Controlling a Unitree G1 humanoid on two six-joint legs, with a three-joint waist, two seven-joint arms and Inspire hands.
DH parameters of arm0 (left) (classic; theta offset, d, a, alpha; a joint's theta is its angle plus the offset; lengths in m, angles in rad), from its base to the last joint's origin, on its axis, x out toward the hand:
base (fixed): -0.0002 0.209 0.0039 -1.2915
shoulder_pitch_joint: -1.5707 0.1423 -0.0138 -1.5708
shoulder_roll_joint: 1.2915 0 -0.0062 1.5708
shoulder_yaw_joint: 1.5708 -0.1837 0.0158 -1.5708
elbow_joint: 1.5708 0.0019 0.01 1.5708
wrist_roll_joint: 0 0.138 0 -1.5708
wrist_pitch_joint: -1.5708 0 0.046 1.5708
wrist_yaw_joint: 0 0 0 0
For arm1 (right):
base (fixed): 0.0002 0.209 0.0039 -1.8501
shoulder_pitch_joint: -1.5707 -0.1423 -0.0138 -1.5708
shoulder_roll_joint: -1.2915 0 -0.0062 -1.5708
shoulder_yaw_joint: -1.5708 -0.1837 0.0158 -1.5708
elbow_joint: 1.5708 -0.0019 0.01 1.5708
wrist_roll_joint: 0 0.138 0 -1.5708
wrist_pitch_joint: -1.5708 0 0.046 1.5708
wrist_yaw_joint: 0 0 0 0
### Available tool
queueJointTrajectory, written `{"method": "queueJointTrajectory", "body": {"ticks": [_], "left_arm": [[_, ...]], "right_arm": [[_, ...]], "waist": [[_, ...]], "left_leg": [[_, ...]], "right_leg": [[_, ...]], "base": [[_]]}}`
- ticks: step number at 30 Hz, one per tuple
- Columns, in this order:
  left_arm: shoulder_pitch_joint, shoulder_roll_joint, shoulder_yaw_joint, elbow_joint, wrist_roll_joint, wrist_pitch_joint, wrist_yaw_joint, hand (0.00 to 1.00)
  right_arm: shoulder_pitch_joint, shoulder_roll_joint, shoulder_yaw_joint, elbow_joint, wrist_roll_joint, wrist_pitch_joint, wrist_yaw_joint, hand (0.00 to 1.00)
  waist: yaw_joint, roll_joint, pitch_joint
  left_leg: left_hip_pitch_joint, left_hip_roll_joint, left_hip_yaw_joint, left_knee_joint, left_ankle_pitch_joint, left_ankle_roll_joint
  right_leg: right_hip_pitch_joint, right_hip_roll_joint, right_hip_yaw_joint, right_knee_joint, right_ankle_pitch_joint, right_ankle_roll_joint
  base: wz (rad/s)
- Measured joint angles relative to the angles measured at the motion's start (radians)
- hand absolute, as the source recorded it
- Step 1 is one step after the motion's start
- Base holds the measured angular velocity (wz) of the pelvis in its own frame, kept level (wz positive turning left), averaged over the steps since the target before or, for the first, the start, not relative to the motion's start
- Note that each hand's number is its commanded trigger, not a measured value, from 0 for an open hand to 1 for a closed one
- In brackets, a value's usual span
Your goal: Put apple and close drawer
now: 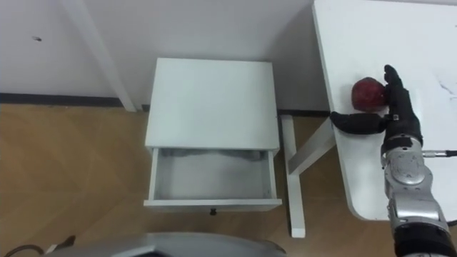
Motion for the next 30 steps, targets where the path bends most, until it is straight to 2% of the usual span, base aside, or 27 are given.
{"method": "queueJointTrajectory", "body": {"ticks": [1,2,3,4,8,14,20,30], "left_arm": [[0.000,0.000,0.000,0.000,-0.001,0.000,0.000,0.00],[0.000,0.000,0.000,0.000,-0.002,-0.001,0.000,0.00],[0.000,0.001,0.000,0.000,-0.002,-0.001,0.000,0.00],[0.000,0.001,0.000,0.000,-0.002,-0.002,0.000,0.00],[0.000,0.003,0.000,0.010,-0.002,-0.006,0.000,0.00],[0.000,0.006,-0.005,0.040,-0.003,-0.011,0.000,0.00],[0.001,0.010,-0.006,0.043,-0.003,-0.014,0.000,0.00],[0.003,0.011,-0.005,0.043,-0.002,-0.014,0.000,0.00]], "right_arm": [[0.000,0.000,0.000,0.000,0.001,0.000,0.001,0.09],[0.000,0.000,0.000,0.001,0.003,0.000,0.002,0.35],[0.000,0.000,0.000,0.007,0.004,-0.001,0.005,0.71],[-0.001,0.000,0.000,0.013,0.004,-0.003,0.007,1.00],[-0.011,0.000,-0.001,0.039,0.004,-0.016,0.001,1.00],[-0.036,0.000,-0.010,0.105,0.007,-0.043,-0.040,1.00],[-0.042,0.000,-0.010,0.121,0.012,-0.044,-0.047,1.00],[-0.052,0.001,-0.008,0.144,0.047,-0.044,-0.047,1.00]], "waist": [[0.000,-0.001,0.0005],[0.000,-0.002,0.0018],[0.000,-0.003,0.0037],[0.000,-0.004,0.0050],[0.001,-0.010,0.0111],[0.001,-0.020,0.0079],[0.001,-0.024,0.0052],[0.003,-0.021,0.0058]], "left_leg": [[0.000,0.000,0.000,-0.001,0.000,0.000],[0.000,0.000,0.000,-0.002,0.000,0.000],[0.001,0.000,-0.001,-0.002,0.000,0.000],[0.001,0.000,-0.001,-0.002,0.000,0.000],[0.004,0.000,-0.002,-0.001,0.000,0.000],[0.008,0.000,-0.003,-0.001,0.000,0.000],[0.007,0.000,-0.008,-0.001,0.000,0.000],[0.007,0.000,-0.010,0.001,-0.001,0.000]], "right_leg": [[0.000,0.000,0.000,0.000,0.000,0.000],[0.001,0.000,0.000,0.000,0.000,0.000],[0.004,0.000,0.000,0.000,0.000,0.000],[0.006,0.000,0.000,0.000,0.000,0.000],[0.008,0.000,-0.001,0.000,0.000,0.000],[0.008,0.000,-0.006,0.000,0.000,0.000],[0.008,0.000,-0.014,0.000,0.000,0.000],[0.008,0.000,-0.020,0.000,0.000,0.000]], "base": [[0.00],[0.00],[0.00],[0.00],[0.00],[0.00],[0.01],[0.00]]}}
